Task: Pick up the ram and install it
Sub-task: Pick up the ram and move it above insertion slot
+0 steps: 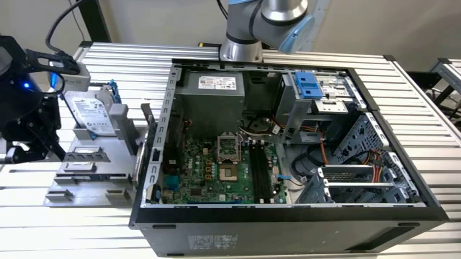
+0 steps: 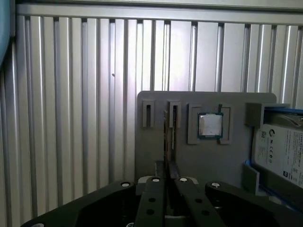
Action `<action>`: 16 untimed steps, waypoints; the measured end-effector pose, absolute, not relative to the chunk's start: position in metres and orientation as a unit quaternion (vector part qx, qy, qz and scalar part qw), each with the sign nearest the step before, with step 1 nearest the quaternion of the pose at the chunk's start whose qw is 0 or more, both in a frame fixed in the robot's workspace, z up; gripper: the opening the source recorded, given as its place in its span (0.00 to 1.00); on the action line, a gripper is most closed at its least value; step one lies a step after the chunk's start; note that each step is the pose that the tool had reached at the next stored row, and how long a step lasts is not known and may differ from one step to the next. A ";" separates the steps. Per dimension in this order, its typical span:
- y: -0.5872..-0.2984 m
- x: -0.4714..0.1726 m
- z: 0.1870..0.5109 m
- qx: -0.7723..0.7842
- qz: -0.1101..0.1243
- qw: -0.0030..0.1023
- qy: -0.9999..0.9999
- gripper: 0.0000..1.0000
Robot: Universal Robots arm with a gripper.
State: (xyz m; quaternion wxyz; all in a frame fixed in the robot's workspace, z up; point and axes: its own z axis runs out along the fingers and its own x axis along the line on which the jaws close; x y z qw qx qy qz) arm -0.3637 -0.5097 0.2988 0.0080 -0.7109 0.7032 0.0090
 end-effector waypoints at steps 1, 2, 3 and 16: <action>-0.509 -0.364 0.300 -0.711 0.009 0.008 0.703 0.00; -0.508 -0.364 0.301 -0.711 0.009 0.008 0.703 0.00; -0.508 -0.364 0.302 -0.711 0.009 0.008 0.703 0.00; -0.506 -0.364 0.325 -0.710 0.009 0.008 0.704 0.00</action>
